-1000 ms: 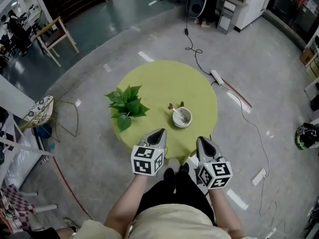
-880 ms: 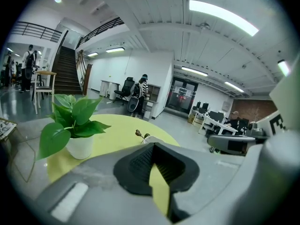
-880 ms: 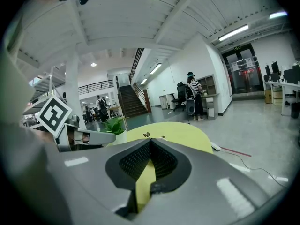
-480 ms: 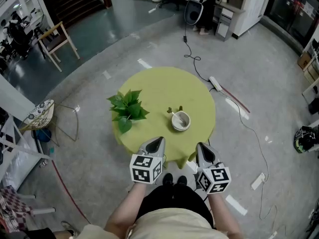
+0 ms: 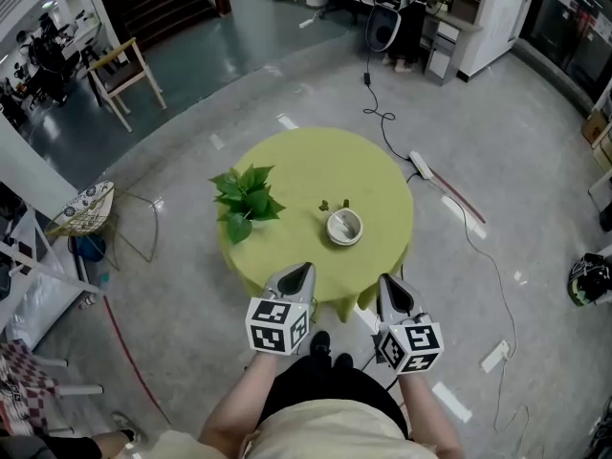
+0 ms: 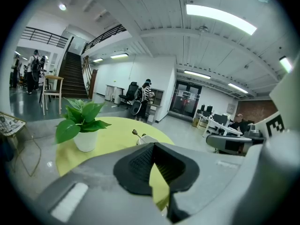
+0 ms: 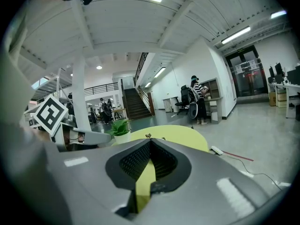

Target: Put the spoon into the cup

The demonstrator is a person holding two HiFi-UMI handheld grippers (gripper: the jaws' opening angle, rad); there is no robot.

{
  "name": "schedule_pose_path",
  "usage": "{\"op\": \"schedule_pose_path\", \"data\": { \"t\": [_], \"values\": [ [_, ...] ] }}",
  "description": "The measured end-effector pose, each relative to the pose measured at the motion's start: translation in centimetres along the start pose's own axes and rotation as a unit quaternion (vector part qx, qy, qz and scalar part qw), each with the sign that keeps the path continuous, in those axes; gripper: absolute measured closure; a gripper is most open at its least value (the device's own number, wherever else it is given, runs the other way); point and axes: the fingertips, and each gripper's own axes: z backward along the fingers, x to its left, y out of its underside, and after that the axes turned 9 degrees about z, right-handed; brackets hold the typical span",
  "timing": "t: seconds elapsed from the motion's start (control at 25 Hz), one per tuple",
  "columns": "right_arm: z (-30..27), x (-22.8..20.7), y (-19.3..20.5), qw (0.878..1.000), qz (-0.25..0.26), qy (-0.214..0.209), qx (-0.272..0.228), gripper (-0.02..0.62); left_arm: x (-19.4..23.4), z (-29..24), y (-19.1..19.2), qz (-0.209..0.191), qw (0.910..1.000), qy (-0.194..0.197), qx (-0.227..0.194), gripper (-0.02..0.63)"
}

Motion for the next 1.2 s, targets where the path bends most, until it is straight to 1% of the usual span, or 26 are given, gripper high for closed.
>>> {"op": "schedule_pose_path", "data": {
  "t": [0.2,0.48,0.84,1.2],
  "values": [
    [2.2,-0.4,0.1,1.0,-0.001,-0.017,-0.004,0.597,-1.5,1.3,1.0,0.005,0.9998,-0.021,-0.005,0.604],
    [4.9,-0.7,0.9,1.0,0.004,-0.027,-0.007,0.597,-3.3,3.2,2.6,0.01,0.9991,-0.038,-0.013,0.604],
    [7.0,-0.4,1.3,0.999,0.009,-0.039,-0.014,0.598,-4.9,5.1,3.8,0.009,0.9986,-0.048,-0.021,0.604],
    [7.7,0.1,1.7,0.998,0.007,-0.056,-0.015,0.597,-5.5,5.9,4.6,0.014,0.9981,-0.054,-0.024,0.604]
  ]
}}
